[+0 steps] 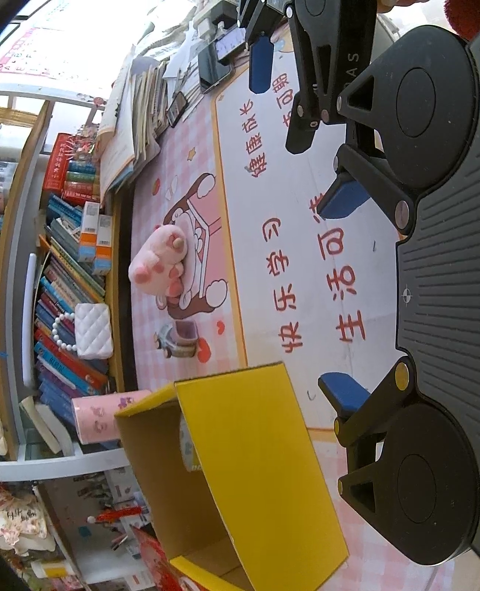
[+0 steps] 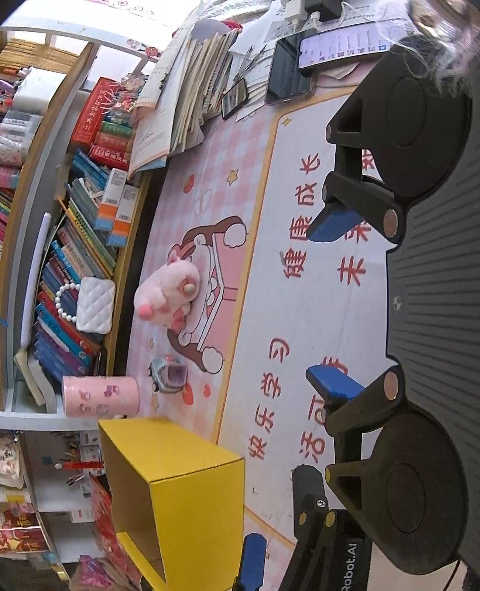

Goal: Organize objects
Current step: 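Withdraw both tools from the yellow box toward the pink pig and toy car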

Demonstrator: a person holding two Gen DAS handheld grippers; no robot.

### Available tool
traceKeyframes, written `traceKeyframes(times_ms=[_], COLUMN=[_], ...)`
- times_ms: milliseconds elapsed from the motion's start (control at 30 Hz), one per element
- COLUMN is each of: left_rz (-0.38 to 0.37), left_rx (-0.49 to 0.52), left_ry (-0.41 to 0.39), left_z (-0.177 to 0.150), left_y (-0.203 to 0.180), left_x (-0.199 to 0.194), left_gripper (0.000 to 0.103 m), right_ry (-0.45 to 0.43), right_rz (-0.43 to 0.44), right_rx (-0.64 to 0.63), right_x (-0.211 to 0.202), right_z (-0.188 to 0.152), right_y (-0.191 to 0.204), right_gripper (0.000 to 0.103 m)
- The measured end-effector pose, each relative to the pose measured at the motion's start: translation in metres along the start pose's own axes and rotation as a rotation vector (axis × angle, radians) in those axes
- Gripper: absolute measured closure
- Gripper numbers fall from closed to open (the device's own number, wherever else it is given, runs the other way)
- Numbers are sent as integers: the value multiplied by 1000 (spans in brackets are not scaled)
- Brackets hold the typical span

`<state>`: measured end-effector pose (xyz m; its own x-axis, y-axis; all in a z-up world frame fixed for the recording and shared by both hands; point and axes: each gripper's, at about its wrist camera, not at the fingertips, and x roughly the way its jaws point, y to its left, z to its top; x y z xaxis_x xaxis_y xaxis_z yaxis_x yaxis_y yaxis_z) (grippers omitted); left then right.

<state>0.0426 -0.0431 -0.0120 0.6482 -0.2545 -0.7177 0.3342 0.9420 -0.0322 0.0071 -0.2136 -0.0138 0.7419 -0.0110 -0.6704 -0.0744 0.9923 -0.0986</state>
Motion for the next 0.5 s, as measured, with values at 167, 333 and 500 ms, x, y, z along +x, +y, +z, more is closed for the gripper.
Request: traceKeyframes(times_ms=[167, 333, 500], left_rz=[-14, -21, -20], left_rx=[9, 13, 10], left_ry=[11, 18, 26], left_z=[3, 7, 12], left_y=[-10, -20, -29], left_x=[8, 17, 26], left_gripper=[10, 10, 10], right_ry=[13, 28, 41], right_rz=[-6, -8, -2], right_rx=[2, 8, 7], right_x=[4, 9, 17], right_z=[-2, -3, -2], right_y=[-10, -22, -33], right_gripper=[27, 27, 27])
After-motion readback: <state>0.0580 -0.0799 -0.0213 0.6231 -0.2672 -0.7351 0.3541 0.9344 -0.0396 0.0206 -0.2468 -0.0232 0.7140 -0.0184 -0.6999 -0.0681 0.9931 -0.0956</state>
